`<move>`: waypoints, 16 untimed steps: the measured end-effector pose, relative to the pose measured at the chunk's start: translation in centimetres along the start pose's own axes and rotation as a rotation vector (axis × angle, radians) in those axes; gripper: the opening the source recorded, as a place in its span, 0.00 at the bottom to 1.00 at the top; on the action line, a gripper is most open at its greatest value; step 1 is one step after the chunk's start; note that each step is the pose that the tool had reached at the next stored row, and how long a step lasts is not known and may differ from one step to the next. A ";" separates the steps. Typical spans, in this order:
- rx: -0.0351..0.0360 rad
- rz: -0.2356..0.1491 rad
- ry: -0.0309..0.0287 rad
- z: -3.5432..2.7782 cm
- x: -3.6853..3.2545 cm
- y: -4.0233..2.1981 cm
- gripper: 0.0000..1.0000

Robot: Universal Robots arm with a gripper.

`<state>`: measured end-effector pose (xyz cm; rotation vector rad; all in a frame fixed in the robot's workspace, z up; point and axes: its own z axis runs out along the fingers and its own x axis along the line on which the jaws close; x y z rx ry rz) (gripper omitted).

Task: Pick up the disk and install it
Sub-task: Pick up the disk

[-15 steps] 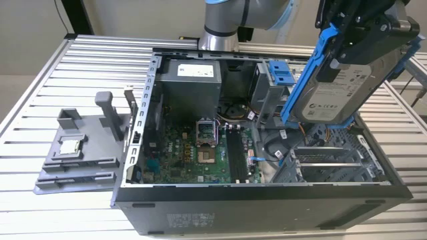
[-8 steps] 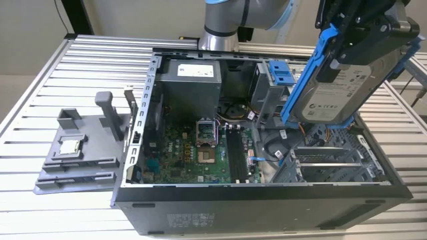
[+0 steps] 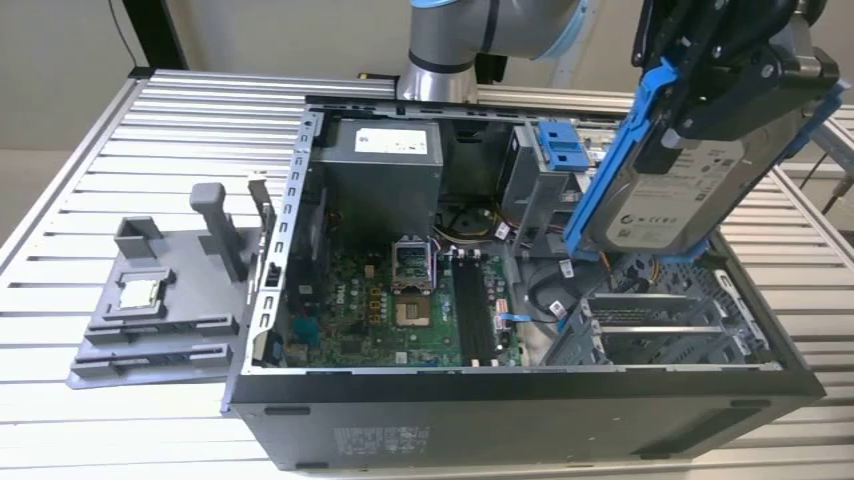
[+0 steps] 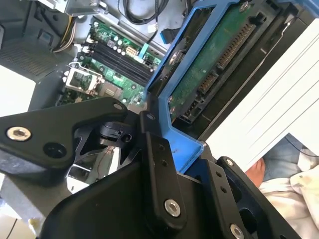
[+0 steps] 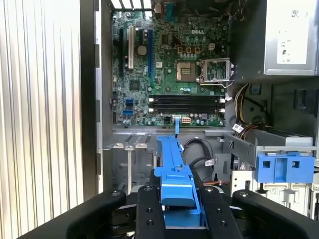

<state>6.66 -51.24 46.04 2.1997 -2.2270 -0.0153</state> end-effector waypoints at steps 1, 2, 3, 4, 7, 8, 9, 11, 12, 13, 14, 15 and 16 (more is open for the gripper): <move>0.0005 0.000 0.0000 0.06 0.12 -0.02 0.00; 0.0008 0.000 -0.0002 0.12 0.29 -0.05 0.00; 0.0008 0.000 -0.0001 0.15 0.57 -0.10 0.00; 0.0009 0.000 -0.0005 0.18 0.87 -0.16 0.00; 0.0008 0.000 -0.0002 0.21 1.60 -0.42 0.00; 0.0008 0.000 -0.0003 0.21 1.78 -0.50 0.00; 0.0008 0.000 -0.0004 0.22 1.91 -0.56 0.00; 0.0008 0.000 -0.0004 0.22 2.02 -0.61 0.00; 0.0008 0.000 -0.0003 0.21 2.02 -0.61 0.00; 0.0008 0.000 -0.0003 0.21 2.03 -0.62 0.00; 0.0008 0.000 -0.0004 0.22 2.12 -0.65 0.00; 0.0008 0.000 -0.0004 0.22 2.19 -0.68 0.00; 0.0008 0.000 -0.0004 0.21 2.19 -0.68 0.00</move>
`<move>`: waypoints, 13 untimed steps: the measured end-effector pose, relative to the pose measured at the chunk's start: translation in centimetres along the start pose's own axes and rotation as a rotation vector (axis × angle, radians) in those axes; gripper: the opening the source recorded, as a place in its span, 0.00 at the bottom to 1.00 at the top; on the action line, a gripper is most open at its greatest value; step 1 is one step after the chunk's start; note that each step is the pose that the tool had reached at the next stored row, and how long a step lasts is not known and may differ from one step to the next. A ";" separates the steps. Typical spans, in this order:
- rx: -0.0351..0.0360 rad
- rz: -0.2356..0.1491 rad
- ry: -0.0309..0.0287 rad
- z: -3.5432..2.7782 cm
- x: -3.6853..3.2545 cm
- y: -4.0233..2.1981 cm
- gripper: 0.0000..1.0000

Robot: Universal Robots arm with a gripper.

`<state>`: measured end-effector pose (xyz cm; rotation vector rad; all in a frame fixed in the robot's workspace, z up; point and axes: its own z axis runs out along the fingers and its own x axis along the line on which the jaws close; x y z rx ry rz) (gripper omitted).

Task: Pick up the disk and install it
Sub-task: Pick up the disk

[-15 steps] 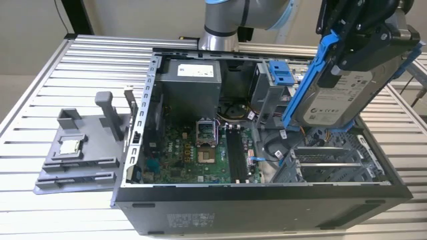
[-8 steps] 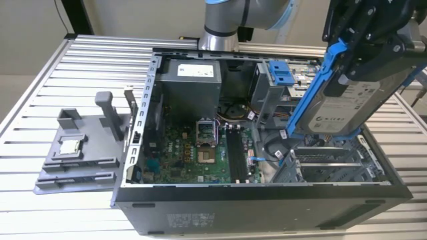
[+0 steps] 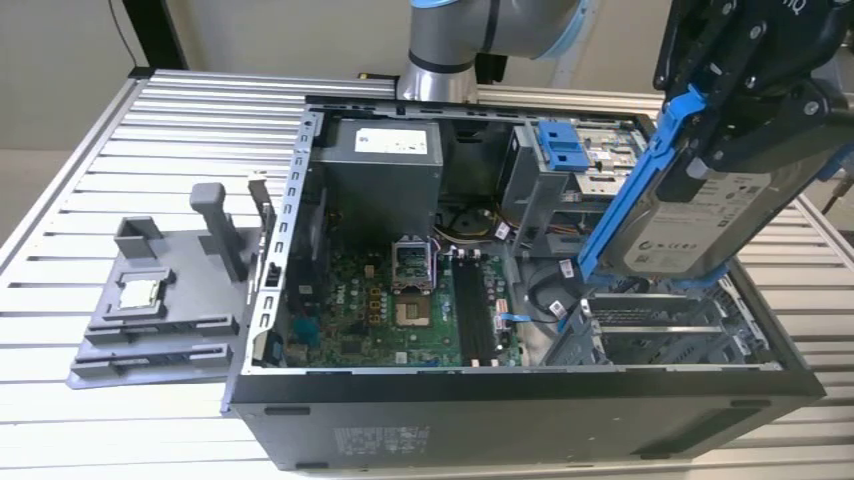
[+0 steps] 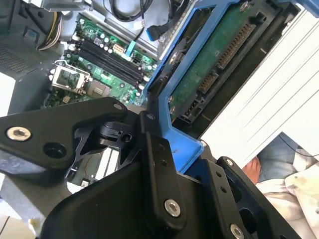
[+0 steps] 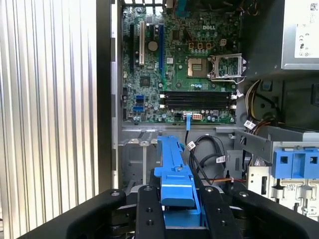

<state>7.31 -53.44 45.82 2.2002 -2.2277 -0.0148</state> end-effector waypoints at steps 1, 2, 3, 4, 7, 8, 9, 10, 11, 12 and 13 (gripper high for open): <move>0.0000 0.000 -0.0001 0.00 0.02 0.00 0.00; 0.0000 0.000 -0.0001 0.01 0.04 0.00 0.00; 0.0000 0.000 0.0000 0.01 0.06 0.00 0.00; 0.0000 0.000 0.0000 0.01 0.10 -0.01 0.00; 0.0000 0.000 0.0000 0.02 0.24 -0.03 0.00; 0.0000 0.000 0.0000 0.03 0.29 -0.04 0.00; 0.0000 0.000 0.0001 0.03 0.34 -0.04 0.00; 0.0000 0.000 0.0001 0.03 0.40 -0.05 0.00; 0.0000 0.000 -0.0001 0.04 0.42 -0.05 0.00; 0.0000 0.000 0.0000 0.04 0.42 -0.05 0.00; 0.0000 0.000 -0.0001 0.04 0.42 -0.05 0.00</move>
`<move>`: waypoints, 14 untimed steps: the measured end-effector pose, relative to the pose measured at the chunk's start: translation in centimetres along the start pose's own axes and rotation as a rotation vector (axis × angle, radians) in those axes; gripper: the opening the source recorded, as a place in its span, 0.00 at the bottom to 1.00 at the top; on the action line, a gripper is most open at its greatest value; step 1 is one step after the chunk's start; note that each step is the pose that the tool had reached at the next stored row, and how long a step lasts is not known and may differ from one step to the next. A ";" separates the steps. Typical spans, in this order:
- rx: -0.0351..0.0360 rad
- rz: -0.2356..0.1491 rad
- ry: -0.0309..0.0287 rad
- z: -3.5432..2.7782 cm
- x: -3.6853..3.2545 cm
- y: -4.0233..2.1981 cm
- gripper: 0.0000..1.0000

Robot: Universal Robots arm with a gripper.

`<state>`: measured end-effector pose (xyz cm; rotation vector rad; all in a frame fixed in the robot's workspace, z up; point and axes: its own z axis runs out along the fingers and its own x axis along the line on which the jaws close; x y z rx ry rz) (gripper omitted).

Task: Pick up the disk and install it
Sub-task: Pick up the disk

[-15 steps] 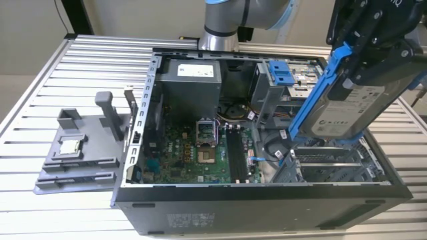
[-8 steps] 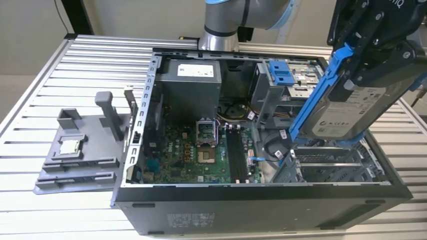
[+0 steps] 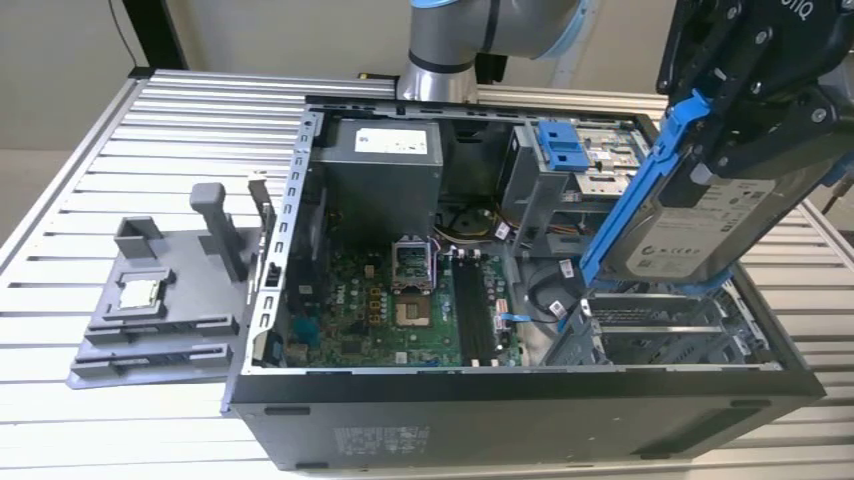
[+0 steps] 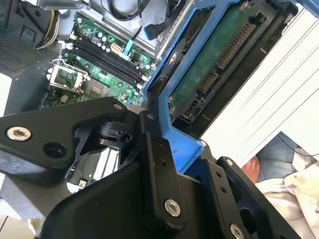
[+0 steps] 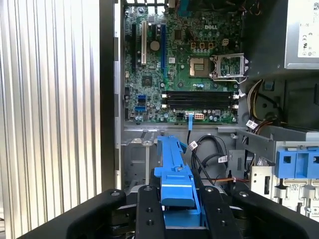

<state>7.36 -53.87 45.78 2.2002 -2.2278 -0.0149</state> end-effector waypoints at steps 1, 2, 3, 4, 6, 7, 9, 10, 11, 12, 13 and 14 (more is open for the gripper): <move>0.0000 0.000 0.0002 -0.01 0.01 0.00 0.00; 0.0000 0.000 0.0001 0.00 0.01 0.00 0.00; 0.0000 0.000 0.0001 0.00 0.01 0.00 0.00; 0.0002 0.000 0.0001 0.02 0.01 0.00 0.00; 0.0026 0.000 0.0001 0.11 0.02 -0.01 0.00; 0.0043 0.000 0.0000 0.17 0.03 -0.01 0.00; 0.0083 0.000 -0.0001 0.28 0.05 -0.01 0.00; 0.0095 0.000 -0.0001 0.33 0.06 -0.02 0.00; 0.0100 0.000 -0.0001 0.36 0.08 -0.03 0.00; 0.0101 0.000 -0.0003 0.39 0.11 -0.08 0.00; 0.0101 0.000 -0.0004 0.40 0.14 -0.14 0.00; 0.0101 0.000 -0.0016 0.42 0.20 -0.21 0.00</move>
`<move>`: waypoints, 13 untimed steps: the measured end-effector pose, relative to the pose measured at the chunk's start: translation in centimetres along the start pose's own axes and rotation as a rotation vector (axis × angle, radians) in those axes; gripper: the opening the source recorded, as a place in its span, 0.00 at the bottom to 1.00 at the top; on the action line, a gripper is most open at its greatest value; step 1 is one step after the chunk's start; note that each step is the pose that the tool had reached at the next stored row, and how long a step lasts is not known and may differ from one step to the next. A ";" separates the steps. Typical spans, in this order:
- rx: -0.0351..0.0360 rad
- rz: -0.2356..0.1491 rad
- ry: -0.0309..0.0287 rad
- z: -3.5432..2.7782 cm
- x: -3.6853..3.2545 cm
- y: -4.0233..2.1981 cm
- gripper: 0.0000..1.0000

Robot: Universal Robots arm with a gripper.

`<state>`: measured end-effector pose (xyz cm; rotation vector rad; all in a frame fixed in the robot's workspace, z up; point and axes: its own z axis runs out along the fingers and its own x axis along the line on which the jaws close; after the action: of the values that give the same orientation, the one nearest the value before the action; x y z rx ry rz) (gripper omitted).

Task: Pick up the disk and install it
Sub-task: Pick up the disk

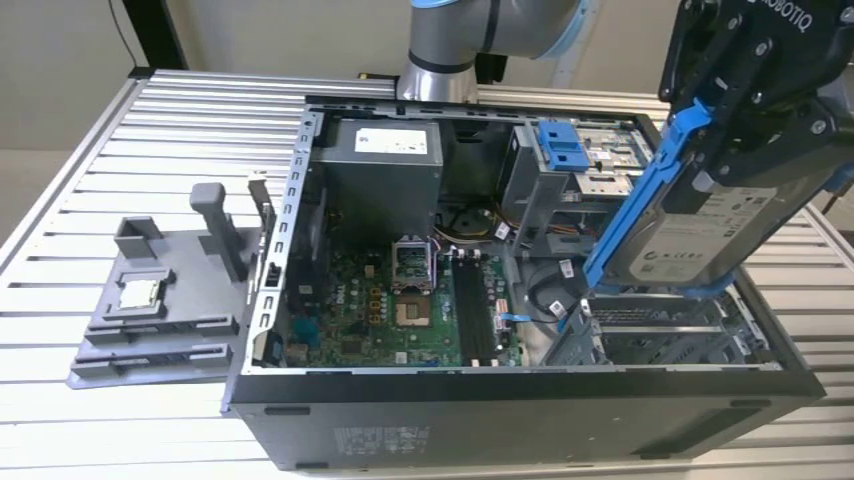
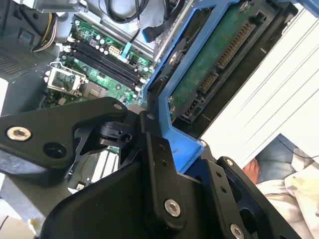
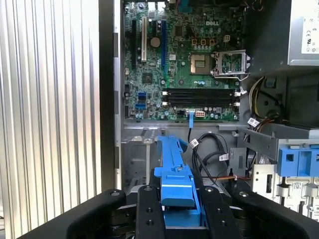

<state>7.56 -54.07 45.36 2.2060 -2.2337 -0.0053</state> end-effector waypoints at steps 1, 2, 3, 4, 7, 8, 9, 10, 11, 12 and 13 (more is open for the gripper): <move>0.0000 0.000 -0.0010 0.02 0.06 -0.07 0.00; -0.0001 0.000 -0.0016 0.04 0.10 -0.14 0.00; -0.0001 0.000 -0.0021 0.06 0.11 -0.17 0.00; -0.0001 0.000 -0.0021 0.06 0.11 -0.17 0.00; -0.0001 -0.001 -0.0020 0.08 0.11 -0.19 0.00; -0.0001 -0.001 -0.0022 0.12 0.11 -0.19 0.00; -0.0001 -0.001 -0.0022 0.15 0.12 -0.20 0.00; -0.0001 -0.001 -0.0022 0.19 0.13 -0.21 0.00; 0.0000 -0.001 -0.0026 0.24 0.17 -0.23 0.00; -0.0001 -0.001 -0.0029 0.28 0.23 -0.25 0.00; -0.0001 -0.001 -0.0034 0.33 0.28 -0.28 0.00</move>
<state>7.84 -54.36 45.03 2.2086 -2.2345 -0.0092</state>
